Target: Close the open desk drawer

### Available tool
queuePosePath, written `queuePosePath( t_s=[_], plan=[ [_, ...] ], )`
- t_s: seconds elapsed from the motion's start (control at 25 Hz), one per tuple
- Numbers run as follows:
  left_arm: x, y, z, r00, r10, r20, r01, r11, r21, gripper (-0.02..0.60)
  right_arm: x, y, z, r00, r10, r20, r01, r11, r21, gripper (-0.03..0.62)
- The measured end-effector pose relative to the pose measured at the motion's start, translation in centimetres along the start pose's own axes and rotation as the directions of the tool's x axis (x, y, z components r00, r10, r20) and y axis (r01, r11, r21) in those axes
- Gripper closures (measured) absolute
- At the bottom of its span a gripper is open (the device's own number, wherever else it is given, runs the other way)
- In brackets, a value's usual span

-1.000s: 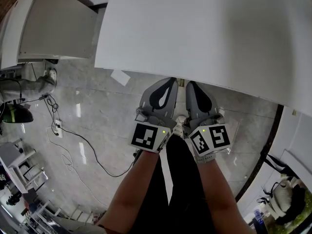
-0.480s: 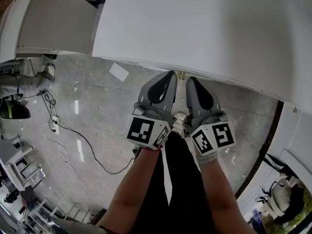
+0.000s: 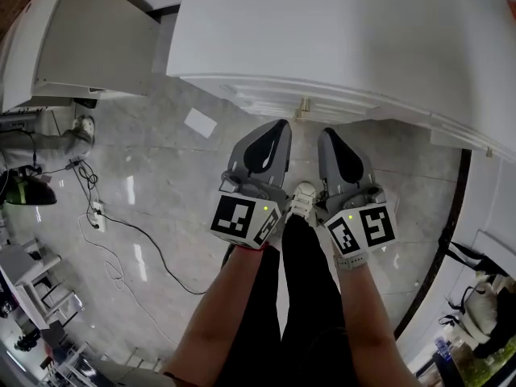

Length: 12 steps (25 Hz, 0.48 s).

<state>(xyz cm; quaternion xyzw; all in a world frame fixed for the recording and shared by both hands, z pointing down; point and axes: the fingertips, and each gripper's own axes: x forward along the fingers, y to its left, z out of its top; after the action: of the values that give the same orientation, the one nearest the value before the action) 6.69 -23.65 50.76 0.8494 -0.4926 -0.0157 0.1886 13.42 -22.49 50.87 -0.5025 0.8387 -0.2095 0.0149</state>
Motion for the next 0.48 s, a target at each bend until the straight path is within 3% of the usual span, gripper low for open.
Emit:
queuePosePath(
  t_s=[0.2,0.48],
  plan=[
    [-2.7,-1.0,1.8,0.999,-0.042,0.006,0.041,0.998,0.044,0.580,-2.5,1.8,2.2,0.999,-0.016,0.038,0.021,0.992,-0.122,0.595],
    [-7.1,-2.6,4.6,0.995,-0.101,0.010,0.100,0.991,0.089,0.580,-7.2,4.6,4.7,0.996,-0.029,0.079,0.041,0.986,-0.162,0.595]
  ],
)
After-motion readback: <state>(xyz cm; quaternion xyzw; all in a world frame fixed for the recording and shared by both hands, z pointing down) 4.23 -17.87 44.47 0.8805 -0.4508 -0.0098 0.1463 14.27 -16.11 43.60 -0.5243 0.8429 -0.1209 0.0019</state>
